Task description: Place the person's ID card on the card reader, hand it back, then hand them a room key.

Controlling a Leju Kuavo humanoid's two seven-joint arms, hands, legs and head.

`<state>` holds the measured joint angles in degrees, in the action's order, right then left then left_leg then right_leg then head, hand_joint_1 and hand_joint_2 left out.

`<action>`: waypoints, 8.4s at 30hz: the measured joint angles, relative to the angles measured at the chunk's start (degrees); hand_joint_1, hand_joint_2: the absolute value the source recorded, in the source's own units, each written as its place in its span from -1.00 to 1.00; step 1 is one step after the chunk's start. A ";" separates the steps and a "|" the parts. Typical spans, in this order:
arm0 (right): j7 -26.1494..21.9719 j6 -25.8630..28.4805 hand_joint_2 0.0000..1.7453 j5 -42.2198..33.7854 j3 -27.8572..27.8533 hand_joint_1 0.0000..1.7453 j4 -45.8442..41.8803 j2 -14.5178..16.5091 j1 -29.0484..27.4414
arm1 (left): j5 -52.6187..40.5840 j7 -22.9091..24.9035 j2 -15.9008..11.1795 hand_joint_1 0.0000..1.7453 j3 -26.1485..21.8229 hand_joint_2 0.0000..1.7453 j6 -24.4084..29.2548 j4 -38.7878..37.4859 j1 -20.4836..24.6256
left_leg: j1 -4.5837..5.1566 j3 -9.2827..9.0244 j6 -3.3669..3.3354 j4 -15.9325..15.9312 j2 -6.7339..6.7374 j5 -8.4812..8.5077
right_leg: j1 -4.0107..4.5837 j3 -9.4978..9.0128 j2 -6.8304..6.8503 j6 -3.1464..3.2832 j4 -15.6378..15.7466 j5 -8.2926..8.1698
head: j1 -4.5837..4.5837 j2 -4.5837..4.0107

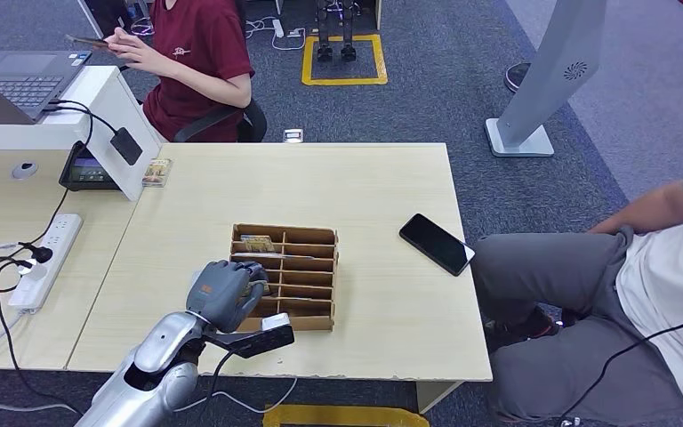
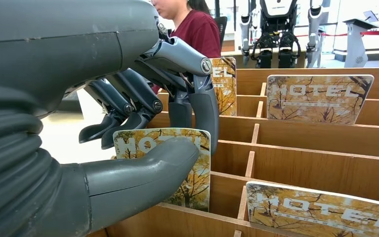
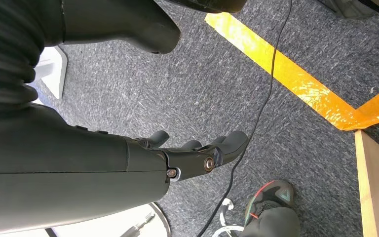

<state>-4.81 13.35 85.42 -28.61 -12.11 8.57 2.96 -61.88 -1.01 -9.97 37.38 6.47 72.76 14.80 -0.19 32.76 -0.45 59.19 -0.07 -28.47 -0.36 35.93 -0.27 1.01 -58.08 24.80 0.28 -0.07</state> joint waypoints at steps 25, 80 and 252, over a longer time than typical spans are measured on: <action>0.00 0.00 1.00 0.00 0.01 -1.00 0.00 0.00 0.00 | 0.00 0.00 0.00 1.00 0.00 1.00 0.00 0.00 0.00 | 0.00 0.00 0.00 0.00 0.00 0.00 | 0.00 0.00 0.00 0.00 0.00 0.00 | 0.00 0.00; 0.00 0.00 1.00 0.00 0.02 -1.00 0.00 0.00 0.00 | 0.01 0.00 0.00 1.00 0.00 1.00 0.00 0.00 0.00 | 0.00 0.00 0.00 0.00 0.00 0.00 | 0.00 0.00 0.00 0.00 0.00 0.00 | 0.00 0.00; -0.02 0.00 1.00 0.00 0.02 -1.00 0.00 0.02 0.02 | 0.01 0.00 0.00 1.00 -0.01 1.00 0.00 -0.02 0.00 | 0.00 0.00 0.00 0.00 0.00 0.00 | 0.00 0.00 0.00 0.00 0.00 0.00 | 0.00 0.00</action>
<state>-4.83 13.35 85.42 -28.59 -12.11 8.59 2.98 -61.88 -1.01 -9.97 37.36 6.47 72.74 14.80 -0.19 32.77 -0.45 59.19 -0.07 -28.47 -0.36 35.93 -0.27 1.01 -58.08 24.80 0.28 -0.07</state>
